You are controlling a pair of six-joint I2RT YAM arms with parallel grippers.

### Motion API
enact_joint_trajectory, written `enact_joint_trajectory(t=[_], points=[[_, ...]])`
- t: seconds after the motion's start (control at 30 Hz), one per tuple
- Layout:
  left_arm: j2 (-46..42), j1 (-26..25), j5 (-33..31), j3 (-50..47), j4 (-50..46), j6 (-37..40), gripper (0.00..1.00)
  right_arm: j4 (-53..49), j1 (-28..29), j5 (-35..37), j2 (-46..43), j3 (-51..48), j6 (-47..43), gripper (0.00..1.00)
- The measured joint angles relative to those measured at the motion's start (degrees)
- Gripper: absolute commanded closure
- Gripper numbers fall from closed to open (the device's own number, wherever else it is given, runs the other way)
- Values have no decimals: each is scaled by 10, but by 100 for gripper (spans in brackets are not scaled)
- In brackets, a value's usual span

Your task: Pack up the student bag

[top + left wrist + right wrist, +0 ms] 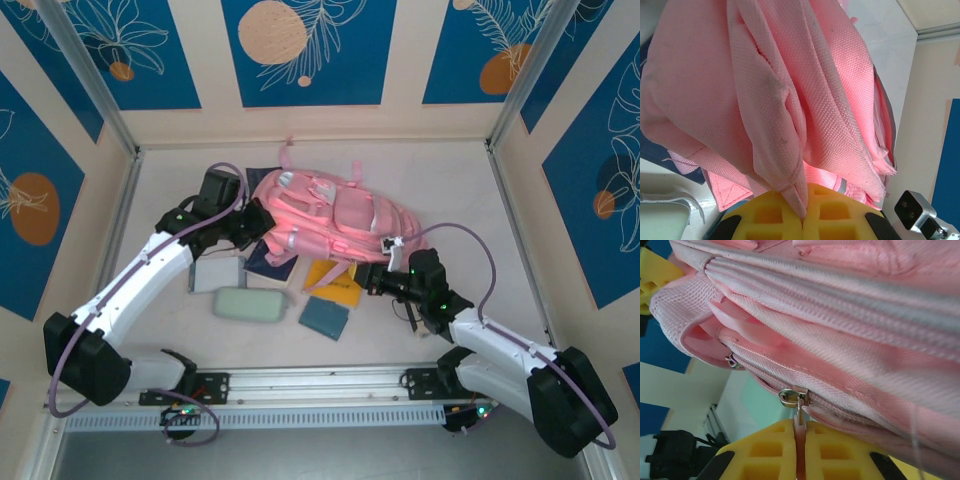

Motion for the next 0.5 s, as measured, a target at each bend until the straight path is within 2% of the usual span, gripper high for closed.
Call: enact_joint_trajectory(t=[0.07, 0.33, 0.5], points=[[0, 6, 2, -3, 0, 5, 100, -37, 2, 8, 0, 12, -14, 100], [7, 16, 8, -1, -8, 50, 100, -207, 19, 75, 4, 78, -54, 100], [50, 17, 4, 65, -37, 85, 100, -300, 23, 147, 25, 124, -50, 100]])
